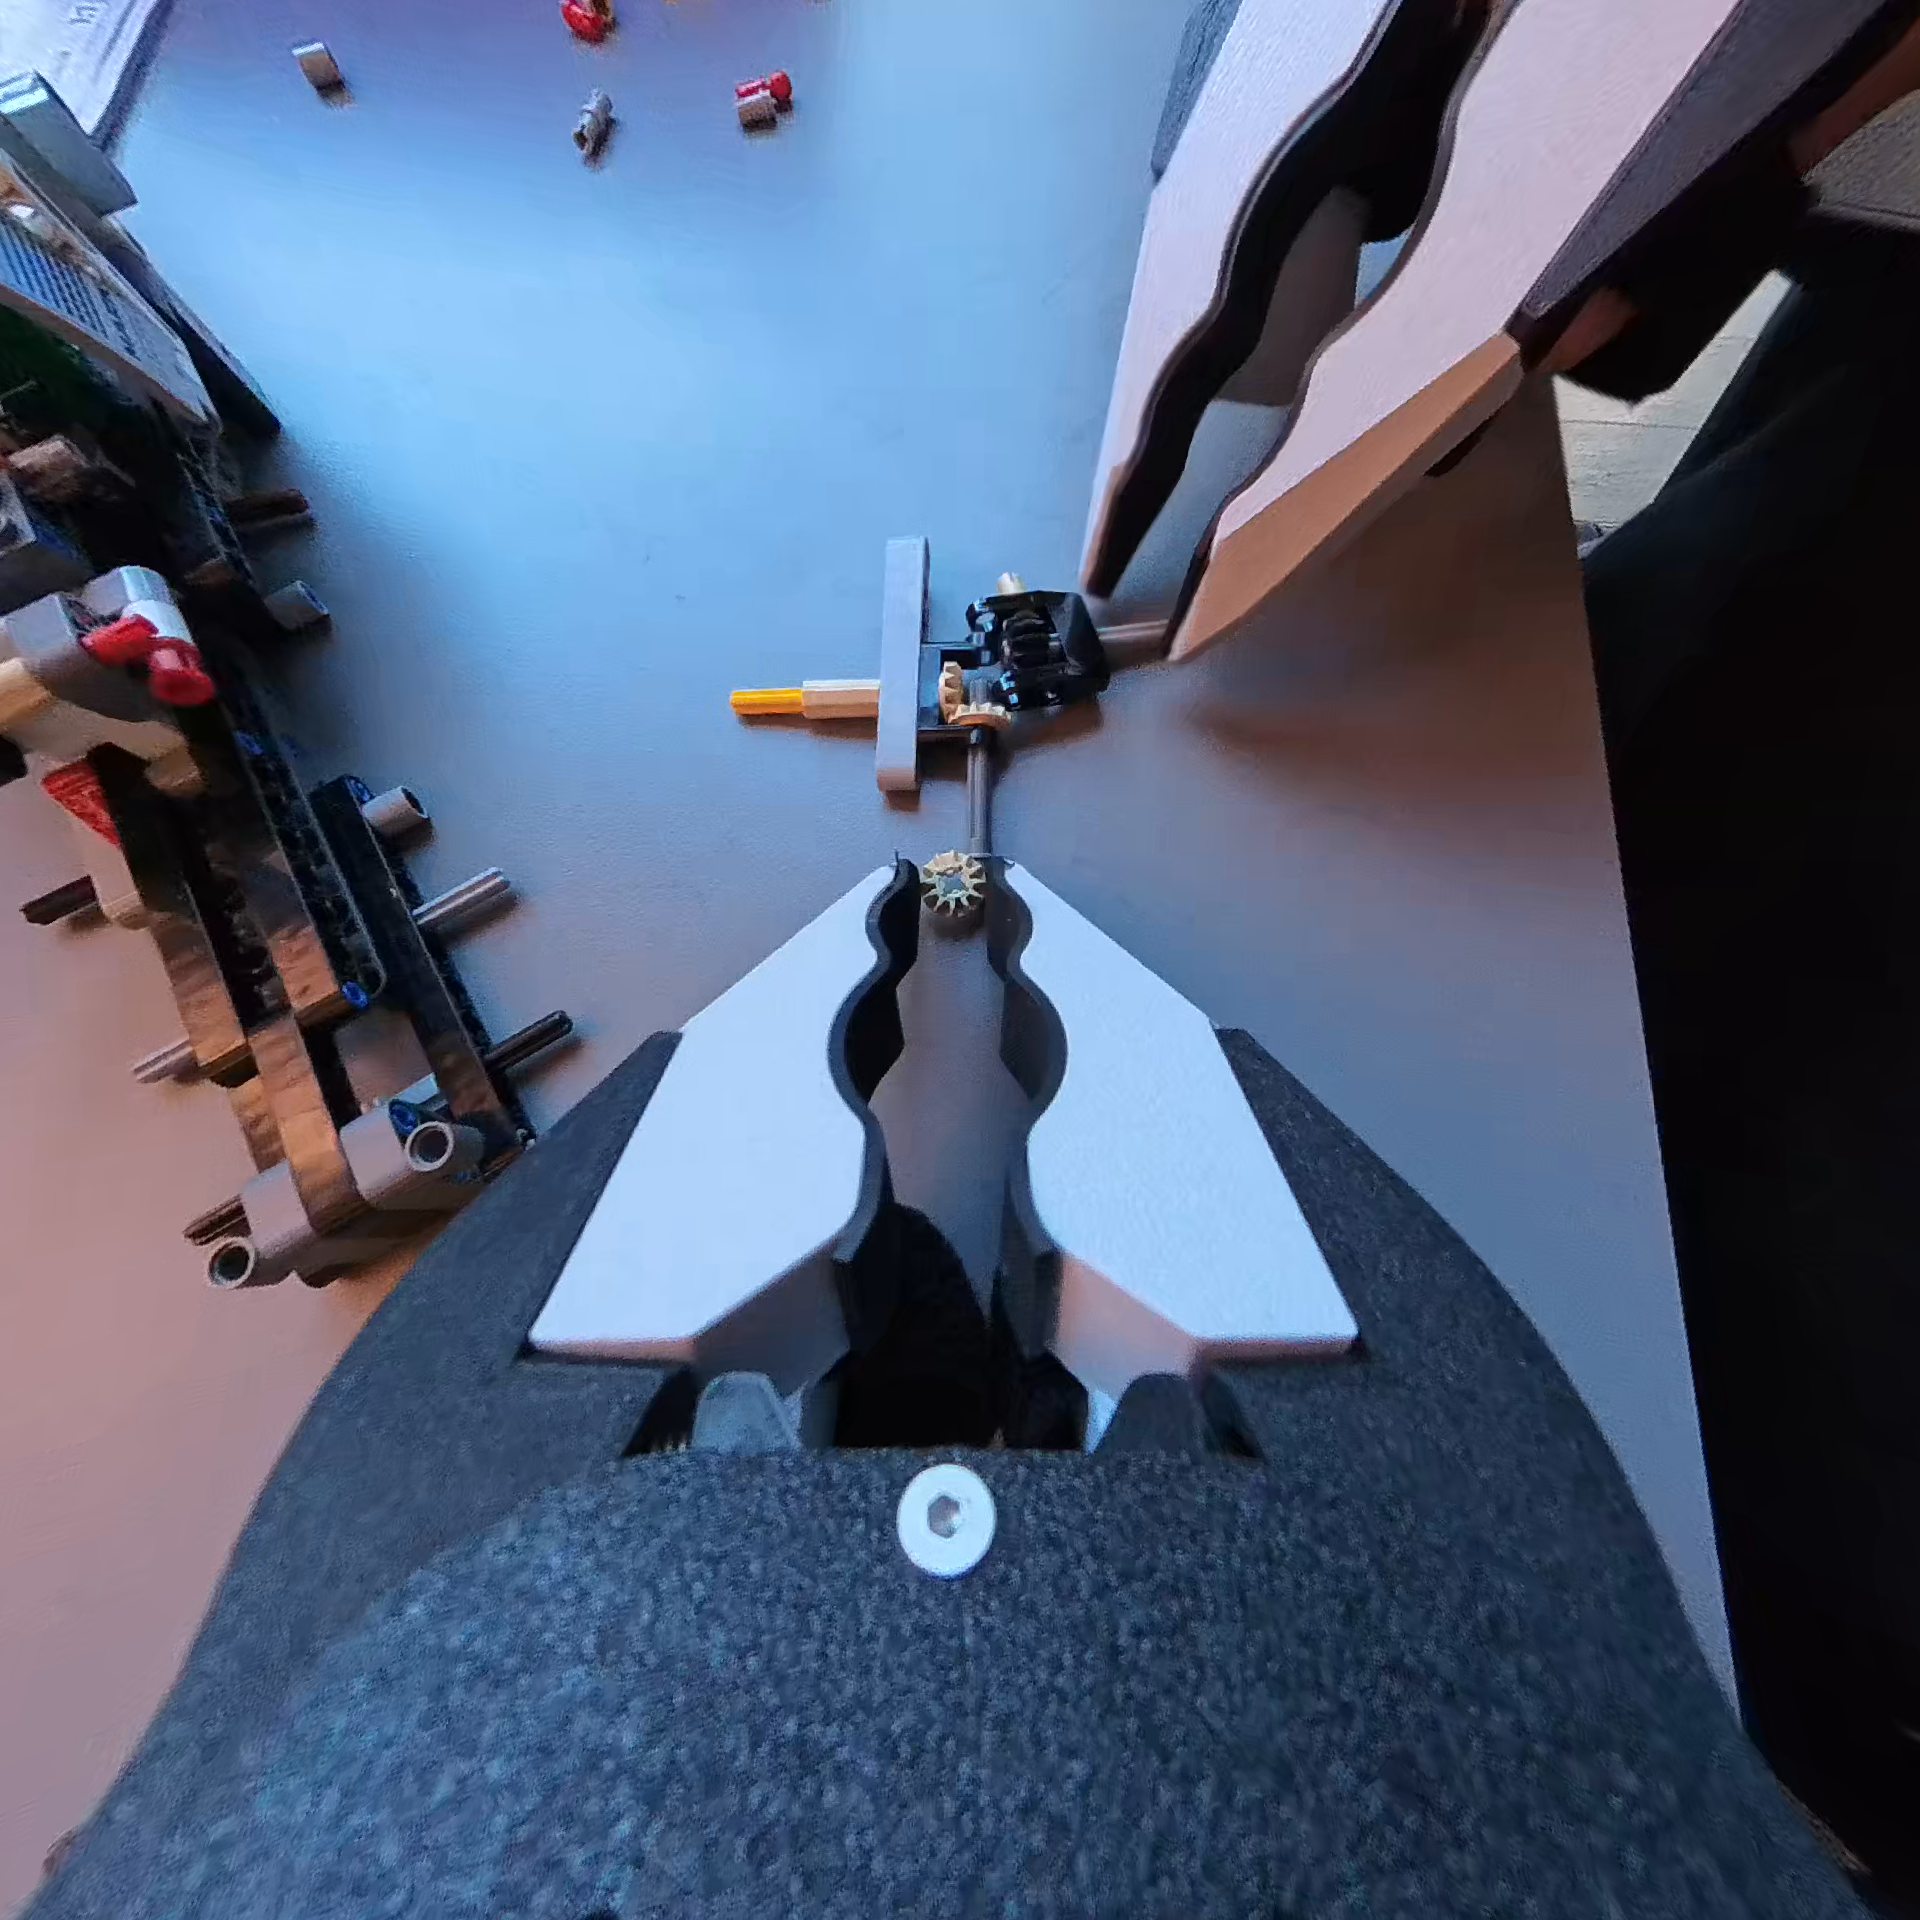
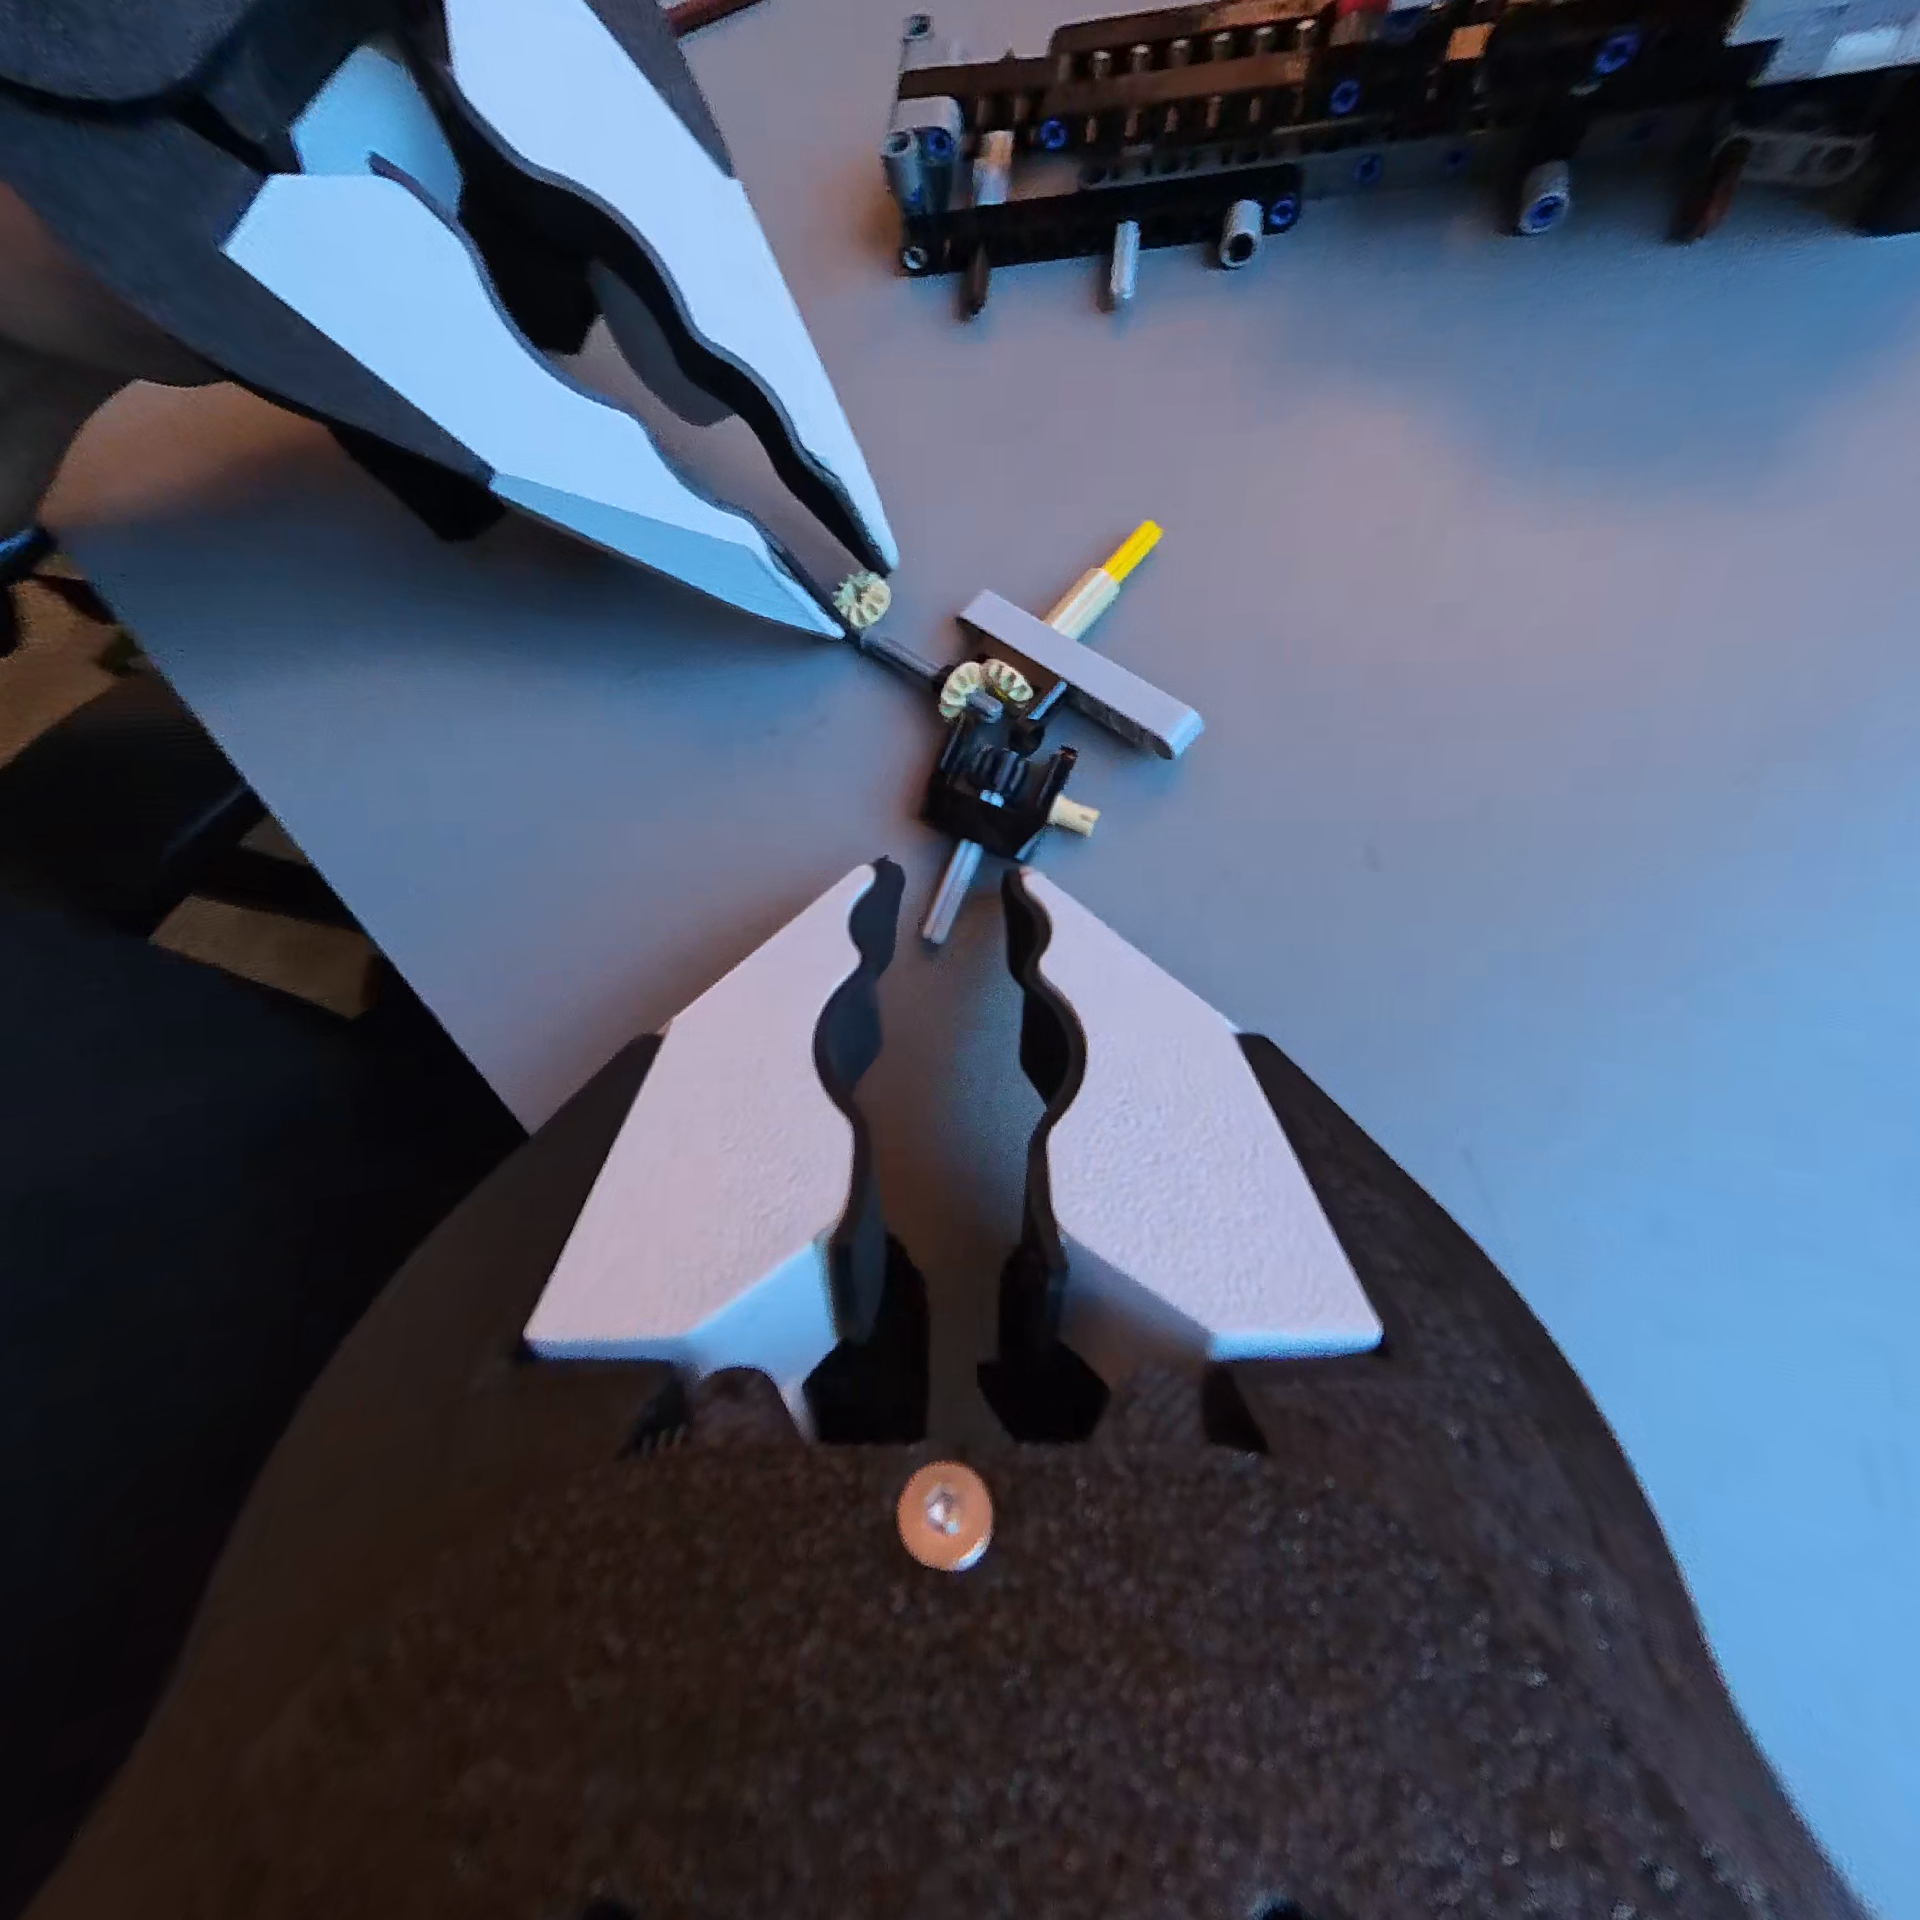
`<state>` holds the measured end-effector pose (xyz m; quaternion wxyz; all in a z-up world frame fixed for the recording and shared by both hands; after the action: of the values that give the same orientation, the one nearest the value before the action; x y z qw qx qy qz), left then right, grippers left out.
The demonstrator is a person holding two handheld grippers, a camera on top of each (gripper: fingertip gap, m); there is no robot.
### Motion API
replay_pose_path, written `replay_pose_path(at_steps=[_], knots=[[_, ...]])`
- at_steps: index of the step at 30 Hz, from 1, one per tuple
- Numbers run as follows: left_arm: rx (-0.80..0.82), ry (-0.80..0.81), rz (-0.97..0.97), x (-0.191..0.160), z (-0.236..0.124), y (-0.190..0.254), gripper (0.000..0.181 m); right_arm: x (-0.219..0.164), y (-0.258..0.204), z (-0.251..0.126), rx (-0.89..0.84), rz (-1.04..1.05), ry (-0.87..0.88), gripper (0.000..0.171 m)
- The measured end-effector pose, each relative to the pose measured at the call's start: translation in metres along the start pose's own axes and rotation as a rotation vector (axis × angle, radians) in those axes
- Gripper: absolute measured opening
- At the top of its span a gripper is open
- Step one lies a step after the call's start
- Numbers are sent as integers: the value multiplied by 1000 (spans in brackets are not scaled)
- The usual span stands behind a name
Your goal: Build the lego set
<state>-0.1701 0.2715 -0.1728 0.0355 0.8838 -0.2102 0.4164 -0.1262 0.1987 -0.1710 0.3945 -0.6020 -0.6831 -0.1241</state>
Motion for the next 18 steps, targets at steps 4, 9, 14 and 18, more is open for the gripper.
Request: replay_pose_path(at_steps=[4,9,14,18], knots=[[6,15,-15,2,0,-1,10,8,5,-6,-131,-4,58,41],[-35,3,-28,2,2,4,10,9,12,4,-237,2,66,53],[-45,1,-25,4,3,8,10,8,12,8,-232,48,94,34],[-38,0,-21,3,3,8,10,6,14,4,-267,53,87,34]])
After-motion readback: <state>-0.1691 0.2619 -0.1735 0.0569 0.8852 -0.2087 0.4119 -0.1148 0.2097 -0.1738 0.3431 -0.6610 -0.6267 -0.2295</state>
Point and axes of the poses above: each gripper's, where its closed fingertips meet, z out along the fingers, x out of its top, y = z × x across the jaws, the point moved 2 cm from there along -z, back along the fingers, and after that the axes turned 9 degrees about x, right-handed, at the moved point
